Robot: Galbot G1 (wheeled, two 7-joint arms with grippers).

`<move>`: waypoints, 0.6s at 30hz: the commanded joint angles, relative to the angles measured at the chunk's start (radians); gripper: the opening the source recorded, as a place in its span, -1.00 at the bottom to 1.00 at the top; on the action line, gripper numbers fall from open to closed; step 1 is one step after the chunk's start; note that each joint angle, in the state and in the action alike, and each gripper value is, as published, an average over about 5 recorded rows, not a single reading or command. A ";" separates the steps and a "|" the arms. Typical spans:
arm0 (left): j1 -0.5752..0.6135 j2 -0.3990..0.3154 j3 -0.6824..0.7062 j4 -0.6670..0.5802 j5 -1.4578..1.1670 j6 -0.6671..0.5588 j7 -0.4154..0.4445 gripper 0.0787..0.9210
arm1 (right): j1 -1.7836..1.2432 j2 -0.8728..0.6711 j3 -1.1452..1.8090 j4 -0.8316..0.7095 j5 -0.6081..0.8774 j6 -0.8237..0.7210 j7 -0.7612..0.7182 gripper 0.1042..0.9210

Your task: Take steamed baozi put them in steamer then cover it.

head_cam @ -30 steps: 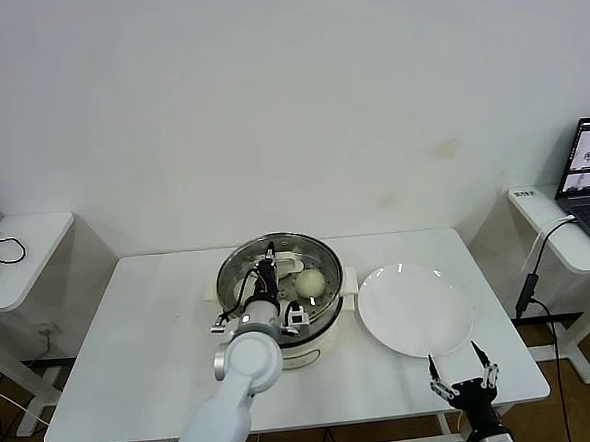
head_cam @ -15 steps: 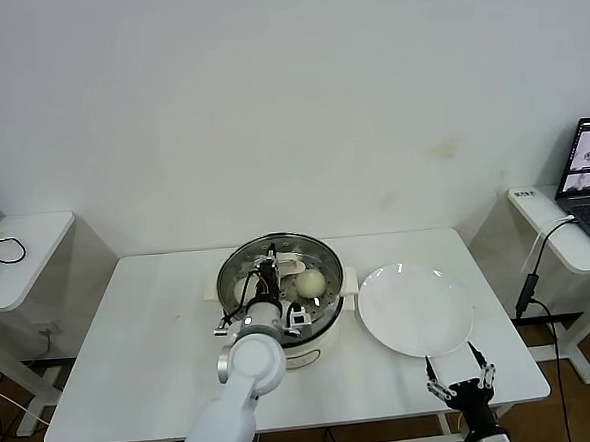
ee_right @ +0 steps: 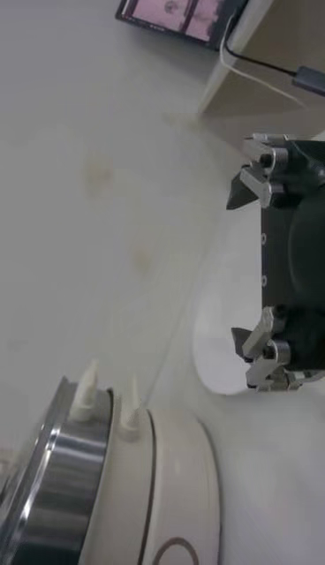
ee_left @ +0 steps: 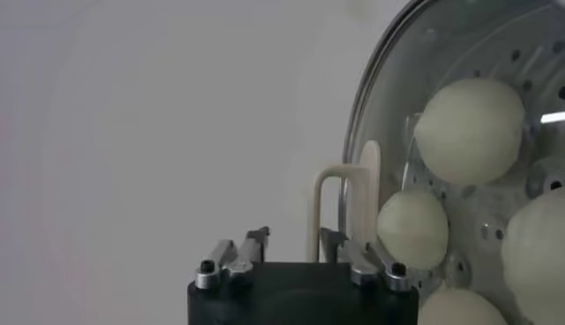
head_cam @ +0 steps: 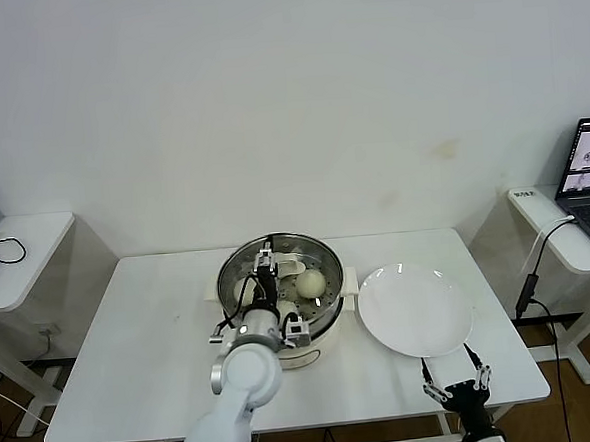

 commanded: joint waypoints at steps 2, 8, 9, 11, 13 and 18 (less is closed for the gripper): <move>0.165 0.066 -0.008 -0.211 -0.035 -0.036 -0.052 0.42 | -0.005 0.003 -0.001 0.004 -0.006 0.000 0.000 0.76; 0.358 0.130 -0.039 -0.430 -0.169 -0.108 -0.199 0.73 | -0.013 -0.002 -0.004 0.003 -0.003 -0.001 0.000 0.76; 0.394 0.135 -0.056 -0.467 -0.210 -0.124 -0.235 0.75 | -0.015 -0.004 -0.005 0.004 0.001 -0.001 0.000 0.76; 0.473 0.139 -0.116 -0.535 -0.335 -0.151 -0.316 0.76 | -0.020 -0.012 -0.005 0.005 0.010 0.000 -0.001 0.76; 0.549 0.142 -0.202 -0.592 -0.543 -0.174 -0.398 0.77 | -0.027 -0.023 -0.007 0.008 0.022 0.002 -0.002 0.76; 0.711 0.170 -0.486 -0.630 -1.376 -0.280 -0.619 0.77 | -0.040 -0.045 -0.019 0.015 0.051 0.007 -0.008 0.76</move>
